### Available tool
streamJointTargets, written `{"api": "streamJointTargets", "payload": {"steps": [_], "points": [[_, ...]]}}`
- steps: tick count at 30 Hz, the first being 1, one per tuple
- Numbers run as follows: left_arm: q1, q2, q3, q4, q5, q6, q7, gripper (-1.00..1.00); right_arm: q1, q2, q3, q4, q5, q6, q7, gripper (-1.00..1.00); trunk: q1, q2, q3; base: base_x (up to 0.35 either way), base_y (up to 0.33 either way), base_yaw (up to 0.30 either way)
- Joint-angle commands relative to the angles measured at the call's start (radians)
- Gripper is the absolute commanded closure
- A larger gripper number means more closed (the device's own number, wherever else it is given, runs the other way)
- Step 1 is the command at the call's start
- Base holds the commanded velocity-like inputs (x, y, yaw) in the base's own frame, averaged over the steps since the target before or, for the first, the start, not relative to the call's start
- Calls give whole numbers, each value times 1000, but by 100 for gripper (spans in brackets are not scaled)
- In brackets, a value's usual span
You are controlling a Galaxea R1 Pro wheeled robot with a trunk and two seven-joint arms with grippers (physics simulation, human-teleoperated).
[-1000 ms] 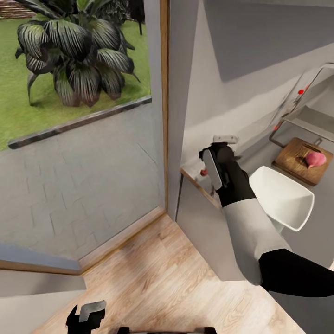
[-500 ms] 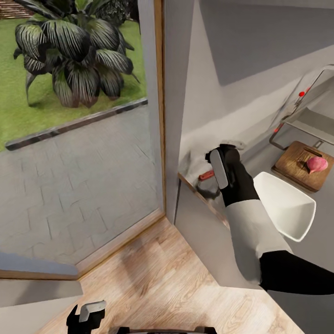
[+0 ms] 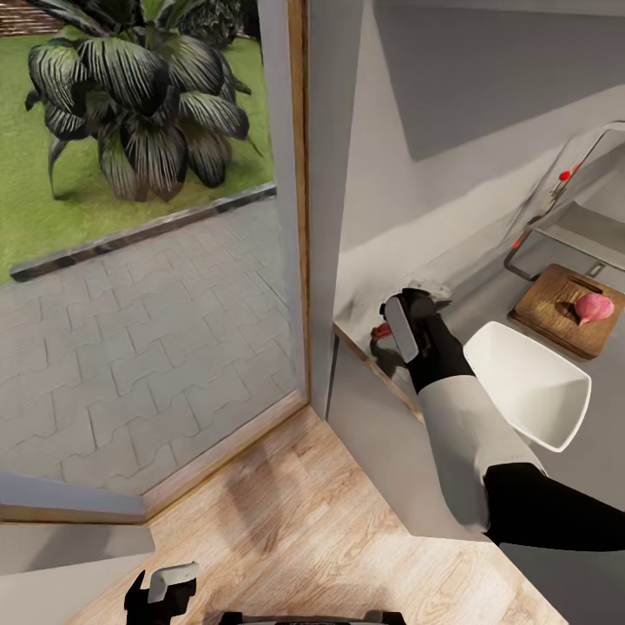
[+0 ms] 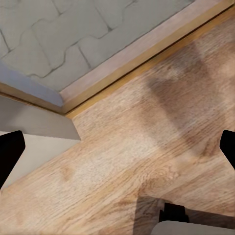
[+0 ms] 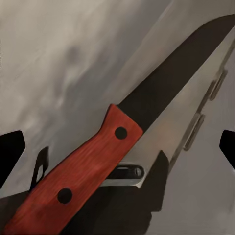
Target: In the kitchen, take the Vidalia onion out of the sink, dice it on the chopping board with the paring knife, put the diced onion into the bowl on the countertop, then place both the paring knife and the chopping board into the sink.
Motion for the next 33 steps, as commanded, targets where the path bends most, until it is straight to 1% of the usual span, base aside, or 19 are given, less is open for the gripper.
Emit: {"api": "streamJointTargets", "payload": {"steps": [1,2,5,7,10,28,30,33], "points": [[-2,0,-3,4,0,-6,3,-100,-1,1,-1,1,-15,0,-8,-100,1,-2,-1,0,0,0],[-2,0,-3,4,0,-6,3,-100,-1,1,-1,2,-25,0,-8,-100,1,-2,-1,0,0,0],[-2,0,-3,4,0,-6,3,-100,-1,1,-1,15,-103,0,-8,-100,1,-2,-1,0,0,0],[-2,0,-3,4,0,-6,3,-100,-1,1,0,24,-129,-1,-9,-100,1,-2,-1,0,0,0],[-2,0,-3,4,0,-6,3,-100,-1,1,0,45,-154,-2,-9,-100,1,-2,-1,0,0,0],[-2,0,-3,5,0,-2,3,-100,-1,1,-1,41,-165,-2,-8,-100,1,-2,-1,0,0,0],[-2,0,-3,5,0,13,3,-100,-1,1,-1,40,-165,-2,-8,-100,1,-2,-1,0,0,0],[-2,0,-3,4,0,68,3,-100,-1,1,-1,40,-165,-2,-8,-100,1,-2,-1,0,0,0]]}}
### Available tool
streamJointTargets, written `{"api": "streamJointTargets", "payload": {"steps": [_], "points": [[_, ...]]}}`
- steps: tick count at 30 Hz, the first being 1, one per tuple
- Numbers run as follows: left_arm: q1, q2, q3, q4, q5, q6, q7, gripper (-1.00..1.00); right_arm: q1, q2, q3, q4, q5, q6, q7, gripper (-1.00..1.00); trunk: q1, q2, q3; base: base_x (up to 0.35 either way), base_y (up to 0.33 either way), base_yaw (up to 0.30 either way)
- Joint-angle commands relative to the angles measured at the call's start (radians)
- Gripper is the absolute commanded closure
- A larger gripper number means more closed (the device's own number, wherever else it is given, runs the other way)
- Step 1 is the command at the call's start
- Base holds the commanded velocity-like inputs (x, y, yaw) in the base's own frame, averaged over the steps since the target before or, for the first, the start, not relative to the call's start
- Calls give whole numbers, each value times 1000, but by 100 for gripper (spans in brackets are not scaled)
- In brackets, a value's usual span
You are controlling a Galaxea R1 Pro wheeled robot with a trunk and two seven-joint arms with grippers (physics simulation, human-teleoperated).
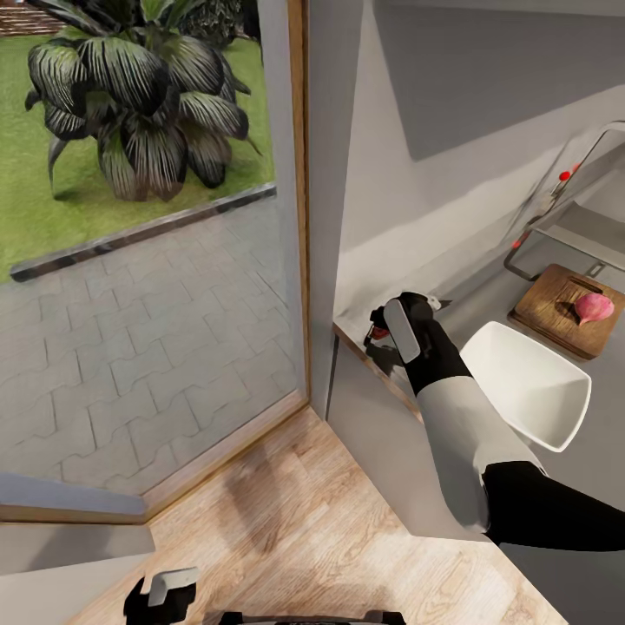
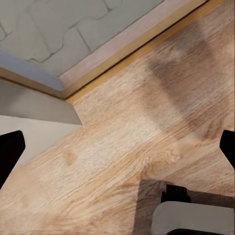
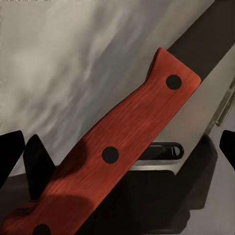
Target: In the kitchen, take the Vidalia onion out of the sink, dice it on the chopping board with the paring knife, put the diced onion into the bowl on the countertop, then place both the paring knife and the chopping board into the sink.
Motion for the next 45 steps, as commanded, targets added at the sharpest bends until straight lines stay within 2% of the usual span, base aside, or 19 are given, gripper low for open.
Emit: {"api": "streamJointTargets", "payload": {"steps": [1,25,28,31,36,45], "points": [[-2,0,-3,4,-1,-1,4,-100,-1,1,-1,-1,-9,1,-8,-100,1,-2,-1,0,0,0],[-2,0,-2,4,-1,17,4,-100,-1,1,-8,5,-6,1,-8,-100,1,-2,-1,0,0,0],[-2,17,-1,5,-17,4,0,-100,-18,1,-2,7,-3,18,-14,-100,1,-2,-1,0,0,0],[-2,19,-1,5,-15,5,0,-100,-34,1,-2,7,0,29,-14,-100,1,-2,-1,0,0,0],[-2,30,-1,5,-13,33,-2,-100,-30,1,-3,7,0,28,-13,-100,1,-2,-1,0,0,0],[-2,32,-1,4,-13,84,-3,-100,-30,1,-3,8,4,26,-12,-100,1,-2,-1,0,0,0]]}}
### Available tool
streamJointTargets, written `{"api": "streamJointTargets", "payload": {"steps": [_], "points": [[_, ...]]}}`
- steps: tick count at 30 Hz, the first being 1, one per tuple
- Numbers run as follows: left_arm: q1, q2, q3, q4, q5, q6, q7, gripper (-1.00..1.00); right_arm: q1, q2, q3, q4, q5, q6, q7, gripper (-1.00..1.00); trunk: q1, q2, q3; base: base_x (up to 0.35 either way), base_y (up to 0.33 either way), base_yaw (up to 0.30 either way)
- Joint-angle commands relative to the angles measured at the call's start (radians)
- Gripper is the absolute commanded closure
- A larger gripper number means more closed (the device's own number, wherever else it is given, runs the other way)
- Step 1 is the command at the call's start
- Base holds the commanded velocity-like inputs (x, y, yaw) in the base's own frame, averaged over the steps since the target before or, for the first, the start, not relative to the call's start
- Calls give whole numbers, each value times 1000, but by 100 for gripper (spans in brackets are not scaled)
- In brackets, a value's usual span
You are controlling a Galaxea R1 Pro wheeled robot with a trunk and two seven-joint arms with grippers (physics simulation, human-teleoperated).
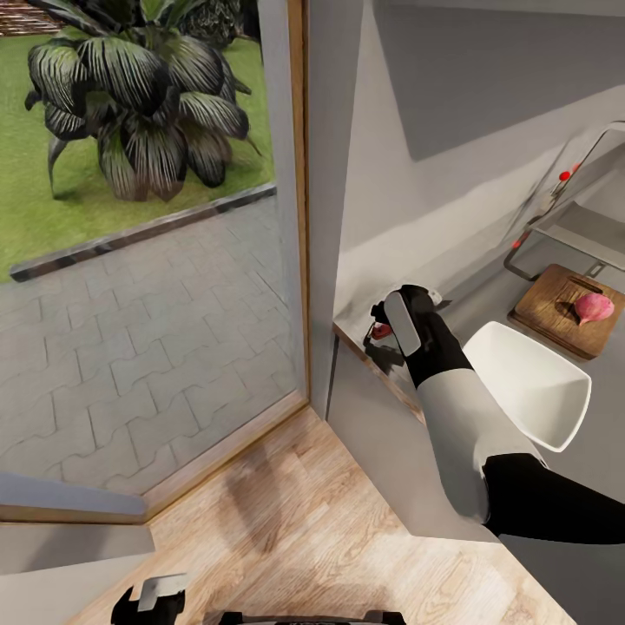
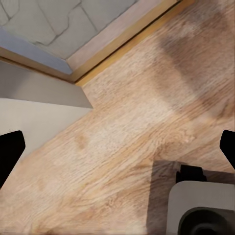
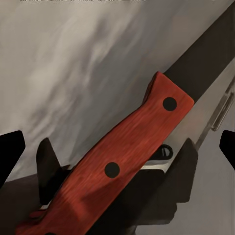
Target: In the kitchen, take the Vidalia onion out of the sink, dice it on the chopping board with the paring knife, put the diced onion into the bowl on the countertop, then place both the paring knife and the chopping board into the sink.
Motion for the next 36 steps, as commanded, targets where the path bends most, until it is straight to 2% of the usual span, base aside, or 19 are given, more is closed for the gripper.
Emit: {"api": "streamJointTargets", "payload": {"steps": [1,9,19,30,31,36], "points": [[-2,0,-3,4,-2,0,4,-100,-1,1,-2,-1,-8,1,-8,-100,1,-2,-1,0,0,0],[-2,0,-2,4,-2,45,4,-100,-1,1,-2,20,-4,-3,-6,-100,1,-2,-1,0,0,0],[-2,0,-3,4,-2,45,4,-100,-1,1,-4,109,-6,-21,-3,-100,1,-2,-1,0,0,0],[-2,0,-3,5,-2,45,4,-100,-1,1,-3,117,-6,-44,-2,-100,1,-2,-1,0,0,0],[-2,0,-3,4,-2,45,4,-100,-1,1,-3,117,-6,-44,-2,100,1,-2,-1,0,0,0],[-2,0,-2,4,-2,45,4,-100,-1,1,-3,117,-7,-45,-2,100,1,-2,-1,0,0,0]]}}
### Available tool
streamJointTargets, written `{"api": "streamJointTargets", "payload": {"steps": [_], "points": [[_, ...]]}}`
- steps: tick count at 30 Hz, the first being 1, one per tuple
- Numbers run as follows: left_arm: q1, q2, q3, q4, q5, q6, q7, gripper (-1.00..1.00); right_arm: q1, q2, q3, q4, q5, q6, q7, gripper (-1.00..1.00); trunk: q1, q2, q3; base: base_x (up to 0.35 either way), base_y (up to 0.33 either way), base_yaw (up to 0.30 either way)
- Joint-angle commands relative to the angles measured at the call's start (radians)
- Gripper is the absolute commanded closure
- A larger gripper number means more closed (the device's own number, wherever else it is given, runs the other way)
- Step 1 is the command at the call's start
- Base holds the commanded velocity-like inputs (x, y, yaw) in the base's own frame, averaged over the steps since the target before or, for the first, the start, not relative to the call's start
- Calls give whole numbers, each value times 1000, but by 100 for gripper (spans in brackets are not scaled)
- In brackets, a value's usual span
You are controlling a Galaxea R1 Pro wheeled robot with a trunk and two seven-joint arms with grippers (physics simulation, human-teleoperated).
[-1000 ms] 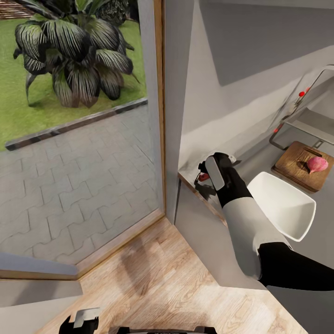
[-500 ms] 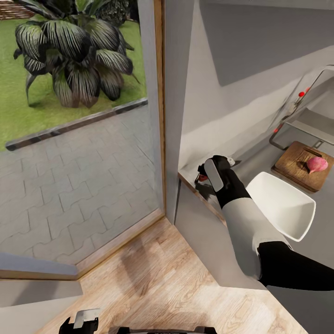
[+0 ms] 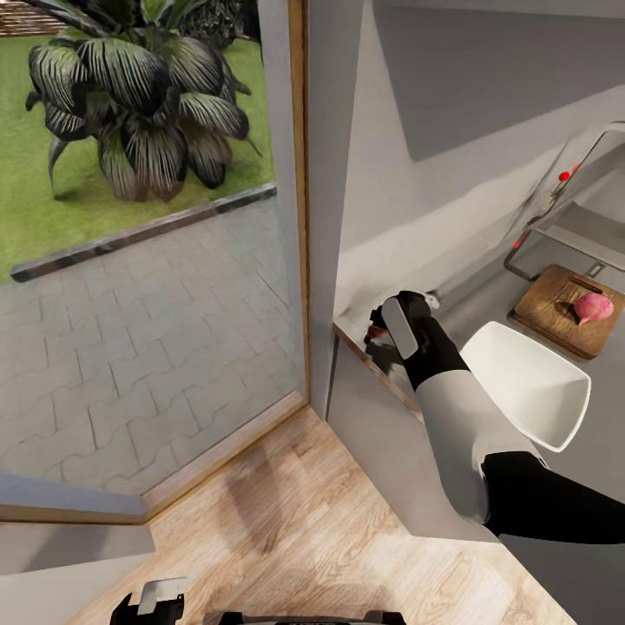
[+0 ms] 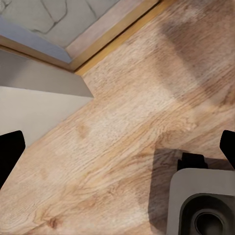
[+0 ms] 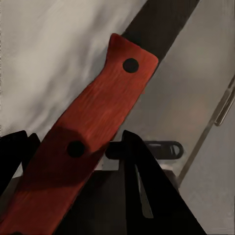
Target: In the kitchen, take the Vidalia onion out of the sink, dice it on the chopping board with the paring knife, put the diced onion into the bowl on the countertop, then place both the paring knife and the chopping board into the sink.
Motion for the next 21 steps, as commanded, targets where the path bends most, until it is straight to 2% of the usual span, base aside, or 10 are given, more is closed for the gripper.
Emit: {"api": "streamJointTargets", "payload": {"steps": [1,16,19,21], "points": [[-2,0,-3,4,-2,-6,4,-100,0,1,-2,63,2,8,-9,100,1,-1,-2,0,0,0],[-2,0,-3,5,-2,-6,4,-100,0,1,-6,53,0,3,-15,100,1,-1,-2,0,0,0],[-2,1,-2,4,-2,-6,4,-100,0,1,-46,11,0,8,-19,100,1,-1,-2,0,0,0],[-2,0,-2,4,-2,-6,4,-100,0,1,-53,-46,0,20,-22,100,1,-1,-2,0,0,0]]}}
